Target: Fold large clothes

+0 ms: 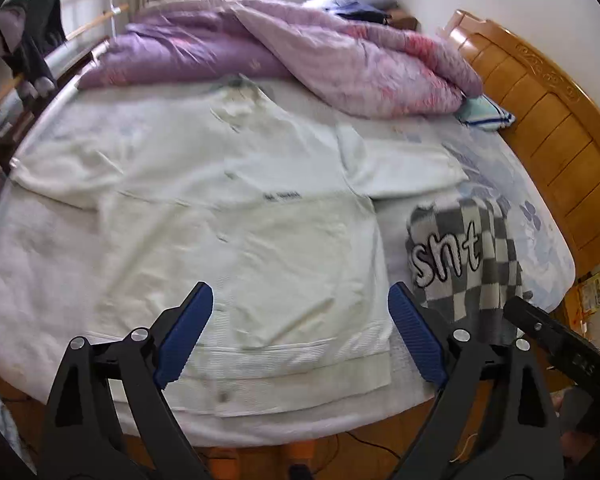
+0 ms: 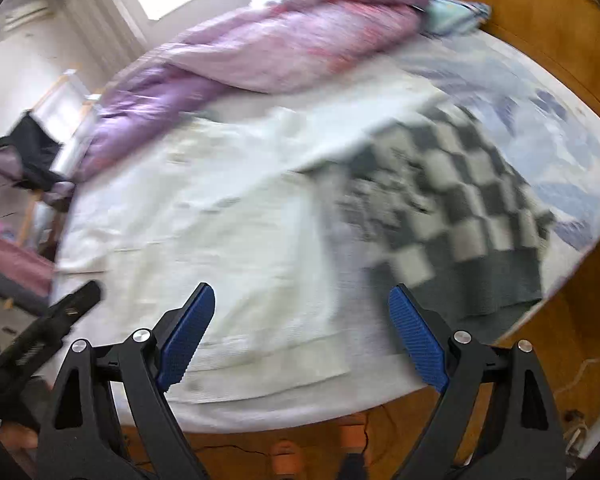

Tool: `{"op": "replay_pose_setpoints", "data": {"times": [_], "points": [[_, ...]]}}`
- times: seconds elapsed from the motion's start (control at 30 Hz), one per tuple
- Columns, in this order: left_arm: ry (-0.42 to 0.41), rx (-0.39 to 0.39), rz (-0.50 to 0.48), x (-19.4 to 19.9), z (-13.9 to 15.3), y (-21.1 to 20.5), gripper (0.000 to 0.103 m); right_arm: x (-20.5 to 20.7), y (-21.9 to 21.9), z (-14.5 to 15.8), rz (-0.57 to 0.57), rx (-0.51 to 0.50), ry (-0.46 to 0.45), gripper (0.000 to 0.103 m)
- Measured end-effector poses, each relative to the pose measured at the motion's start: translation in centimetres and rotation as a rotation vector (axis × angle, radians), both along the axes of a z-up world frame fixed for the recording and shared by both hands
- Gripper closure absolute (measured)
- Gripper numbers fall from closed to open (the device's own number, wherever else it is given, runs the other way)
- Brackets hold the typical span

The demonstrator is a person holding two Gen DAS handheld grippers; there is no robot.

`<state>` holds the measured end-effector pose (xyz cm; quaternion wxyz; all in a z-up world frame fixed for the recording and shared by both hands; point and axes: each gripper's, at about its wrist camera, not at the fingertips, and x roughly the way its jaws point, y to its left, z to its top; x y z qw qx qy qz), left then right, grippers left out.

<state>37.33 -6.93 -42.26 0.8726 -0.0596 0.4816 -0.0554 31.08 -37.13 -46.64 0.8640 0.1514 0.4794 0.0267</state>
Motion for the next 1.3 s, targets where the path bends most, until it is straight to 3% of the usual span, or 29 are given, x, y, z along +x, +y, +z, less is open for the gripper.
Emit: {"op": "replay_pose_setpoints", "data": {"times": [0.3,0.57,1.0,1.3], "points": [[-0.15,0.024,-0.009,-6.5,15.2,8.0,0.01,-5.2,10.1,13.8,0.121,0.057,-0.112,0.012],[-0.244,0.056,0.0,-11.7,24.2,10.8,0.008,-9.6,15.0,24.2,0.18,-0.045,-0.219,0.008],[-0.363,0.084,0.048,-18.2,34.9,9.3,0.005,-15.4,14.1,31.7,0.245,-0.071,-0.332,0.008],[-0.412,0.124,0.096,-24.2,38.5,4.5,0.005,-19.8,9.6,34.7,0.269,-0.054,-0.376,0.008]]}}
